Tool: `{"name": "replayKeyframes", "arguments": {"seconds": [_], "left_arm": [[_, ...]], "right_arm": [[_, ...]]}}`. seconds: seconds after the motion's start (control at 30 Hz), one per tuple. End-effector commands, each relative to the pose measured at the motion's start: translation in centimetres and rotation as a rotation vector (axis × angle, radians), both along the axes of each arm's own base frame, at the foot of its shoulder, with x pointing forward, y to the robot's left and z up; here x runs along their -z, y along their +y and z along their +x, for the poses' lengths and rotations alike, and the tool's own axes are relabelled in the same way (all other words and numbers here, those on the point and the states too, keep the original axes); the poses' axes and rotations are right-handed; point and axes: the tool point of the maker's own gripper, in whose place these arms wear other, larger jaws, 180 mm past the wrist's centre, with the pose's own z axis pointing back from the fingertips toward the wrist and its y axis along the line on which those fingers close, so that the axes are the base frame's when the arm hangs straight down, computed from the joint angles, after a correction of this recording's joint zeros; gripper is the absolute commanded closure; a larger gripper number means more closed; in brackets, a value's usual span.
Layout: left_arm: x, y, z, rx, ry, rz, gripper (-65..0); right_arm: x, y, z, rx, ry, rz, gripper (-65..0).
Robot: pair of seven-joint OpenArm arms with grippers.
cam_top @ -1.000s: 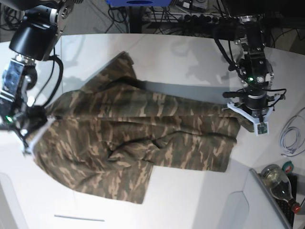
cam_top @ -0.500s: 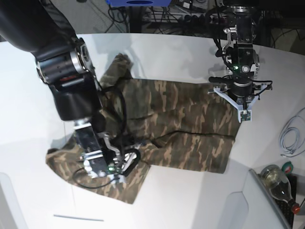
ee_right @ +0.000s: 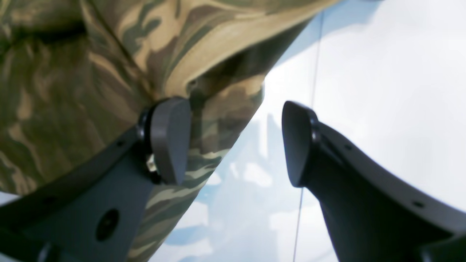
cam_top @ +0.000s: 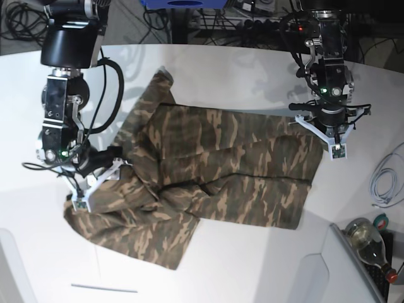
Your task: Layout the t-shirt on the table in an organized manner, then fold the t-shirt properly
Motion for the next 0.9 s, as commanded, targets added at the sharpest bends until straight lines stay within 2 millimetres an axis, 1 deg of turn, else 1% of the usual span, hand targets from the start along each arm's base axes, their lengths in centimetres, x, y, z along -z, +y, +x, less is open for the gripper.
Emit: {"name": "replayKeyframes", "arguments": {"seconds": [0.0, 0.03, 0.1, 0.13, 0.2, 0.23, 0.27, 0.3, 0.37, 0.43, 0.5, 0.57, 0.7, 0.73, 0.77, 0.83, 0.87], "left_arm": [[-1.3, 0.5, 0.9, 0.006, -0.044, 0.026, 0.0], [-1.3, 0.5, 0.9, 0.006, -0.044, 0.028, 0.0], [-1.3, 0.5, 0.9, 0.006, -0.043, 0.031, 0.0], [-1.4, 0.6, 0.9, 0.007, -0.043, 0.032, 0.0], [-1.2, 0.7, 0.8, 0.006, -0.038, 0.033, 0.0], [-1.1, 0.8, 0.7, 0.004, -0.033, 0.033, 0.0], [-1.0, 0.8, 0.7, 0.004, -0.031, 0.034, 0.0], [-0.9, 0.8, 0.7, 0.004, -0.029, 0.034, 0.0], [-0.8, 0.8, 0.7, 0.003, -0.03, 0.028, 0.0], [-0.8, 0.7, 0.7, 0.002, -0.03, 0.026, 0.0], [-0.8, 0.7, 0.7, 0.002, -0.03, 0.026, 0.0], [-0.8, 0.7, 0.7, 0.002, -0.03, 0.026, 0.0], [-0.8, 0.8, 0.7, 0.003, -0.03, 0.028, 0.0], [-0.9, 0.8, 0.7, 0.003, -0.03, 0.029, 0.0], [-0.9, 0.8, 0.7, 0.004, -0.029, 0.034, 0.0], [-1.0, 0.9, 0.8, 0.004, -0.032, 0.036, 0.0], [-1.1, 0.9, 0.8, 0.005, -0.033, 0.037, 0.0]], "right_arm": [[-1.9, -0.6, 1.9, 0.014, -0.074, -0.004, -36.9], [-2.1, -0.4, 1.9, 0.015, -0.074, 0.002, -36.9], [-3.4, -0.5, 2.0, 0.014, -0.097, -0.008, -36.9], [-4.1, -0.6, 1.6, 0.015, -0.107, -0.016, -36.9], [-6.6, 0.1, 1.2, -0.017, -0.159, -0.022, -36.9], [-7.4, 0.5, 1.1, -0.041, -0.175, -0.024, -36.9], [-8.1, 0.8, 1.0, -0.06, -0.185, -0.028, -36.9], [-8.2, 1.0, 1.0, -0.072, -0.179, -0.026, -36.9], [-7.4, 1.4, 1.6, -0.077, -0.152, -0.012, -36.9], [-5.3, 1.9, 2.2, -0.081, -0.109, 0.017, -36.9], [-3.7, 2.5, 2.6, -0.087, -0.083, 0.042, -36.9], [-2.3, 2.4, 2.9, -0.068, -0.056, 0.065, -36.9], [-0.7, 2.7, 3.2, -0.059, -0.021, 0.096, -35.7], [-0.8, 2.7, 3.2, -0.06, -0.024, 0.094, -32.1], [-0.7, 2.6, 3.1, -0.06, -0.019, 0.093, -24.3], [-1.2, 2.1, 2.8, -0.059, -0.01, 0.077, -3.8], [-1.4, 1.6, 2.4, -0.058, 0.003, 0.064, 0.0]]}}
